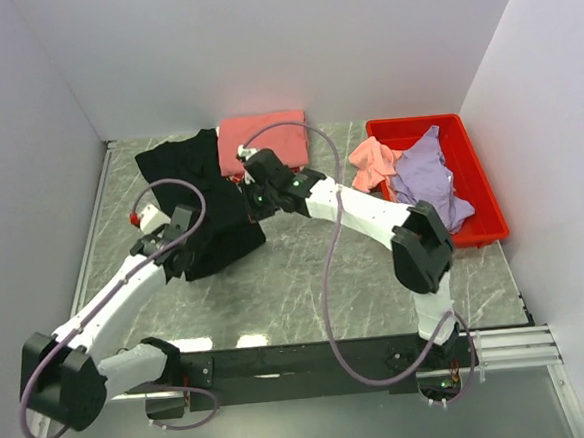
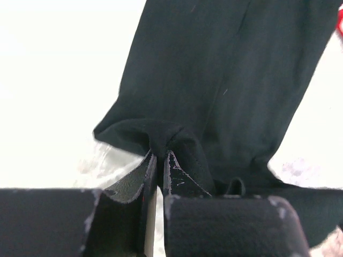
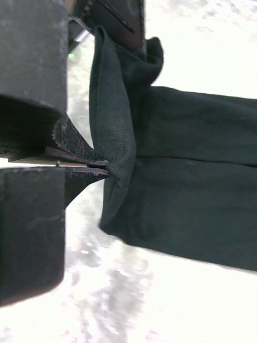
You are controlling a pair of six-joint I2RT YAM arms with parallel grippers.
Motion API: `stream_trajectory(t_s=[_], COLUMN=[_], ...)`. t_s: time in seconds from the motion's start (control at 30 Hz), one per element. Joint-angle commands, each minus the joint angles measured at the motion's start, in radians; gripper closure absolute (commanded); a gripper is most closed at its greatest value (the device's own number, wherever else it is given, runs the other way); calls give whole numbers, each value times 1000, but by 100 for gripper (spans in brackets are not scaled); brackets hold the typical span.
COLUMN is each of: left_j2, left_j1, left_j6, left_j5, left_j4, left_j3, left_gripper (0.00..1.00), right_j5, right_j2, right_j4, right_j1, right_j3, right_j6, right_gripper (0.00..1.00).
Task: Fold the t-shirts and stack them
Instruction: Fold the tshirt
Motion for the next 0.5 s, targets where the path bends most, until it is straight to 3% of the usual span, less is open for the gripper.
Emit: stream_trajectory(t_s=[0.0,0.27,0.47], left_j2=[47,196,320], left_j1=[62,193,239], left_j6=[147,270,284], left_j5=[1,40,66], left_j4=[126,260,346], left_j3=[78,147,202], left_gripper=[100,100,100], right_j5=[-2,59,6], right_j2=[64,271,333], right_j4=[-4,-6,62], right_j1=[-26,-49,-85], right_j3=[126,427,466], right_j6=[-34,-79,-80], right_gripper=[100,100,100])
